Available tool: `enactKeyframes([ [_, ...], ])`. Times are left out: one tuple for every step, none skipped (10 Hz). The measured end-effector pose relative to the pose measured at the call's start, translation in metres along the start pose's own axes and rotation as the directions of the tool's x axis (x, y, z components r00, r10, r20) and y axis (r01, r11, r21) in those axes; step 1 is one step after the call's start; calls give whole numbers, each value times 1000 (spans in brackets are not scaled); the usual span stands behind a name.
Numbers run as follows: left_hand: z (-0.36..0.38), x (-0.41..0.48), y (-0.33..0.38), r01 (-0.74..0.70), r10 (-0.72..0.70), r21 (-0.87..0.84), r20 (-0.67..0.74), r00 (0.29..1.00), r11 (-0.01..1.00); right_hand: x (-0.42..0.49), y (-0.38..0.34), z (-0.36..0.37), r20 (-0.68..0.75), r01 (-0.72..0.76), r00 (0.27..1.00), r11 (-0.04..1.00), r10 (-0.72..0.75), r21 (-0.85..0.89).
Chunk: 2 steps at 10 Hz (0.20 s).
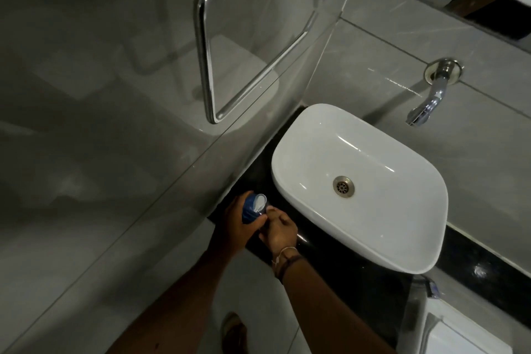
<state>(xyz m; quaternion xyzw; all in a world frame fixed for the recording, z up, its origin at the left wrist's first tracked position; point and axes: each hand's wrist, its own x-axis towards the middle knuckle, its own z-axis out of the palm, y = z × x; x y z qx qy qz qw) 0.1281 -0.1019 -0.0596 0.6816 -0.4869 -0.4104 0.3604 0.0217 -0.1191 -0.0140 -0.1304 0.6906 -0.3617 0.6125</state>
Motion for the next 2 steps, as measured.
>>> enactKeyframes([
  [-2,1,1,19,-19,10,28,999,1000,-7,-8,-2,45,-14,999,999,15,-34],
  [-10,-8,12,11,-11,-1,8,1000,1000,-22,-11,-14,88,-34,995,996,41,-81],
])
